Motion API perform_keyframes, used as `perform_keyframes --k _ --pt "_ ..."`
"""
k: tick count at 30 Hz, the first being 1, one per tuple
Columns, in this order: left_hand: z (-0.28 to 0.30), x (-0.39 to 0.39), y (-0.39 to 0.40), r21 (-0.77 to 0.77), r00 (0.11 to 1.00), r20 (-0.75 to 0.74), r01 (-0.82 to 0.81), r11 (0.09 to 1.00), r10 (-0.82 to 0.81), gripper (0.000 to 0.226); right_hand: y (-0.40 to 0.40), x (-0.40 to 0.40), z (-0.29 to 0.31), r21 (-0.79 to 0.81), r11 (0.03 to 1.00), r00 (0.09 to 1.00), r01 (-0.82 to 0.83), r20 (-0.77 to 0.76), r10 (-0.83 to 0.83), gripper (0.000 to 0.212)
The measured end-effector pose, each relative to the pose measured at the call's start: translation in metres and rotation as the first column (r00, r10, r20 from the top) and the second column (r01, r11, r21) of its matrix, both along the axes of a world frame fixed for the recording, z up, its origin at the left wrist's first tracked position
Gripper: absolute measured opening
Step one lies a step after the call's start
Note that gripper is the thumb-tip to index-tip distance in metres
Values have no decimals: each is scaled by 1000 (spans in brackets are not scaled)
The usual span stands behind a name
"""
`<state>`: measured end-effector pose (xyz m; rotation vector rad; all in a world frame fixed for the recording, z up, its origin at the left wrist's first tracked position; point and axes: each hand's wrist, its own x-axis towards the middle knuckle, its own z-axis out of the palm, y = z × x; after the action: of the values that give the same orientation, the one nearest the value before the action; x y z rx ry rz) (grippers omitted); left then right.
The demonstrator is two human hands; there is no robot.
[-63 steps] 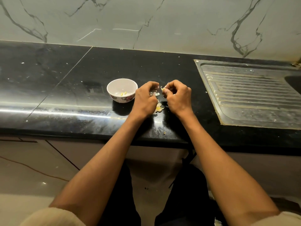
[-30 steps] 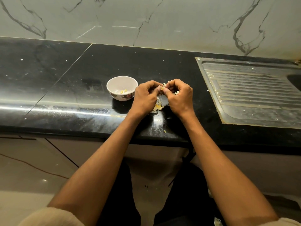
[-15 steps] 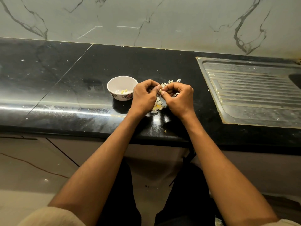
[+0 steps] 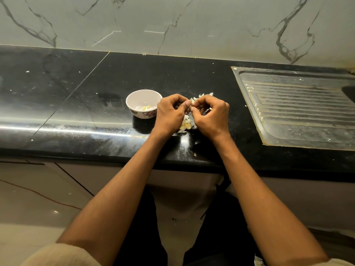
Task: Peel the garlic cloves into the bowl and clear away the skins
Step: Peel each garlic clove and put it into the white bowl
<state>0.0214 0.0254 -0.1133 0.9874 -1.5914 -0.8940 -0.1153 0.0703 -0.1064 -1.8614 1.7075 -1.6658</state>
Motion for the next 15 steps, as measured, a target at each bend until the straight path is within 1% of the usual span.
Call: perform_keyframes --k 3,7,12,15 --pt "1 0 1 26 1000 -17 3 1000 -3 15 0 1 0 -9 1000 1000 -28 -12 28 8" --pt "3 1 2 66 999 -44 12 998 -9 17 0 2 -2 -36 998 997 -45 -67 42 9" --pt "4 0 3 91 998 -57 9 996 -4 22 0 4 -5 -76 996 982 -46 -186 31 7" --pt "4 0 4 104 997 -70 24 994 -17 21 1 6 -6 -63 998 967 -2 -254 -14 7"
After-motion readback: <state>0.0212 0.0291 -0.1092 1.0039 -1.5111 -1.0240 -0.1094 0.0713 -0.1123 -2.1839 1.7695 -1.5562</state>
